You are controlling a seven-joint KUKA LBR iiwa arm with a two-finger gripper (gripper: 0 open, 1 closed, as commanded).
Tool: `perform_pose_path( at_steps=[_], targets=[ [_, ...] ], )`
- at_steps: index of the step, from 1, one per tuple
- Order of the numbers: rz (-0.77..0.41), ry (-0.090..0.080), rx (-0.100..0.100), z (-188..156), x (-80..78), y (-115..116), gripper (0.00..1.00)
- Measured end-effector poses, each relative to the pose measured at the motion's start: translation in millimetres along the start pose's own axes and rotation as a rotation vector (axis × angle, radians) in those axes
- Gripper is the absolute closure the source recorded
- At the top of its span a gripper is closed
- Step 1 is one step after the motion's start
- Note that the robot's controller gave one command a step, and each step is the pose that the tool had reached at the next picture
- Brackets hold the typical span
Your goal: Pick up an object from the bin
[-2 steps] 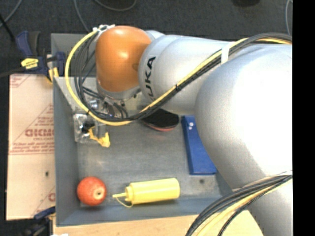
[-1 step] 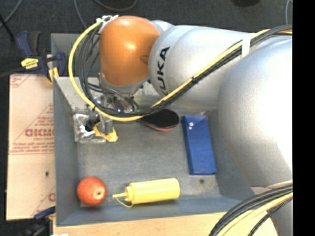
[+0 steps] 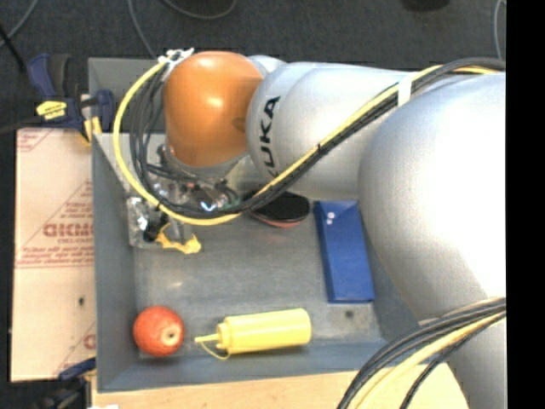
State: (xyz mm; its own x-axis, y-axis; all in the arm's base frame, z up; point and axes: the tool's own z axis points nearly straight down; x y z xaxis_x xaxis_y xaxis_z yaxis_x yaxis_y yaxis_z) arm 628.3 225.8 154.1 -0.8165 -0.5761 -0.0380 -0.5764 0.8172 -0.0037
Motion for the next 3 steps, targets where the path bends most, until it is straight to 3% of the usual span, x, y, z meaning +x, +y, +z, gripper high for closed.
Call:
perform_pose_path(
  at_steps=[1, 2, 3],
  targets=[
    [0.039, 0.016, -0.006, -27.7, 0.1, 1.6, 1.00],
    [0.095, -0.013, 0.002, -34.2, -3.0, -4.8, 1.00],
    [0.065, 0.004, -0.001, 32.7, -17.4, -12.0, 1.00]
  ],
)
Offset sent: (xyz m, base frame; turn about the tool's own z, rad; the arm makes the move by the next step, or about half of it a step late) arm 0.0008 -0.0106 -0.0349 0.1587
